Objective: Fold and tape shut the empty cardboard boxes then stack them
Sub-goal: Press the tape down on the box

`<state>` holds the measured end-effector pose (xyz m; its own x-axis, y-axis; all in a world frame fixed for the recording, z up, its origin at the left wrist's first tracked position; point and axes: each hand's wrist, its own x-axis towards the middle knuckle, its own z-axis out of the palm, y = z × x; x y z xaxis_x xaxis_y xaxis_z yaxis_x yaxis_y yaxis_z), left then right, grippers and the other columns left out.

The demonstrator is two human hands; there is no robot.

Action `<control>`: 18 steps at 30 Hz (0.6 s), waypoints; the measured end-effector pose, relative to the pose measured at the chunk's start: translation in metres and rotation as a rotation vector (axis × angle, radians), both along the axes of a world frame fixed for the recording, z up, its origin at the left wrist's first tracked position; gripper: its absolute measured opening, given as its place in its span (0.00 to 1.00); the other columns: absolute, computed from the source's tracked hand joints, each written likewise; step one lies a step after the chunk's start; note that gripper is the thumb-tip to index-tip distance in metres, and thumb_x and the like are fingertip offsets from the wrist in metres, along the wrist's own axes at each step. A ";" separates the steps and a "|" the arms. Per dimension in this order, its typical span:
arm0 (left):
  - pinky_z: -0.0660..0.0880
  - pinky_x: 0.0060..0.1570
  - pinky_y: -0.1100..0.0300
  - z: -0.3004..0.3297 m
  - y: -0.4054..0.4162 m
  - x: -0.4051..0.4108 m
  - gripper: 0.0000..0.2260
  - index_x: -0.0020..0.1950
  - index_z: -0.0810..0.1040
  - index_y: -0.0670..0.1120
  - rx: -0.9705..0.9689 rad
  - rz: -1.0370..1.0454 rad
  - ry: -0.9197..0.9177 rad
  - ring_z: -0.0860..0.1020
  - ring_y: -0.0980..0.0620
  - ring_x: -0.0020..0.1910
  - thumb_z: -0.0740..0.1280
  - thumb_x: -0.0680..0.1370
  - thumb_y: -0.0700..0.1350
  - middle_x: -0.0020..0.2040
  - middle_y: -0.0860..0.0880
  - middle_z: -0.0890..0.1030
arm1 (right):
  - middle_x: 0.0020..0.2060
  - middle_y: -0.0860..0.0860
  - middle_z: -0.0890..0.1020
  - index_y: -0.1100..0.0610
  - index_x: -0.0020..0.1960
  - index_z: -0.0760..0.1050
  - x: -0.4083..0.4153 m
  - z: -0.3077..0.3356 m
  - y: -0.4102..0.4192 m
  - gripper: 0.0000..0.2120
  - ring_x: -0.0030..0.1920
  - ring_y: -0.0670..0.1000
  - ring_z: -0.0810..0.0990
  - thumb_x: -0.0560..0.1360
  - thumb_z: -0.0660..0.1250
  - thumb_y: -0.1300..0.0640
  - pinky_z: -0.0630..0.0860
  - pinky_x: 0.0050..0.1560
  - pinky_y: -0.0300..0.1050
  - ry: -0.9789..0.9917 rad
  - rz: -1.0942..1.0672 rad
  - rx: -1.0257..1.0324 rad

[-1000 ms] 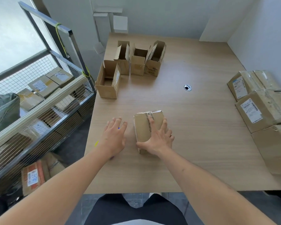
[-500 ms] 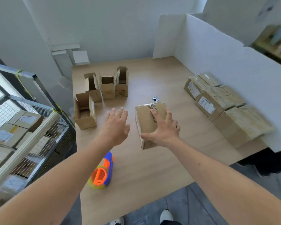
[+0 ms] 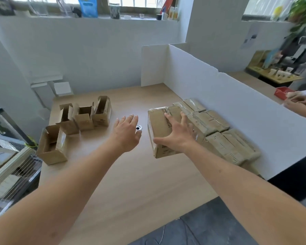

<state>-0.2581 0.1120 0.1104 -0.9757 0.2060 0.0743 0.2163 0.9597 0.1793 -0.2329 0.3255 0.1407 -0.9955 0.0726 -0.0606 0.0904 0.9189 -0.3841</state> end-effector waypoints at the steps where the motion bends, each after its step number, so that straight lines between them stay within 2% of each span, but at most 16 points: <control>1: 0.52 0.79 0.43 -0.002 0.017 -0.001 0.29 0.83 0.55 0.45 0.006 0.011 -0.008 0.57 0.40 0.81 0.58 0.85 0.54 0.82 0.46 0.59 | 0.80 0.50 0.45 0.31 0.78 0.52 -0.002 0.001 0.016 0.54 0.77 0.66 0.55 0.57 0.73 0.25 0.56 0.75 0.66 -0.001 0.008 0.003; 9: 0.54 0.79 0.44 -0.016 0.109 -0.018 0.30 0.83 0.56 0.46 -0.003 0.055 -0.051 0.58 0.42 0.80 0.58 0.84 0.55 0.82 0.46 0.60 | 0.80 0.51 0.46 0.31 0.77 0.52 -0.028 -0.014 0.107 0.54 0.76 0.66 0.58 0.57 0.73 0.25 0.55 0.74 0.64 -0.033 0.072 0.028; 18: 0.54 0.79 0.44 -0.043 0.120 -0.088 0.30 0.83 0.54 0.45 -0.001 0.108 -0.124 0.58 0.41 0.80 0.57 0.85 0.55 0.82 0.46 0.59 | 0.80 0.51 0.46 0.31 0.77 0.52 -0.106 -0.048 0.124 0.54 0.76 0.66 0.58 0.56 0.72 0.25 0.58 0.74 0.66 -0.088 0.085 0.026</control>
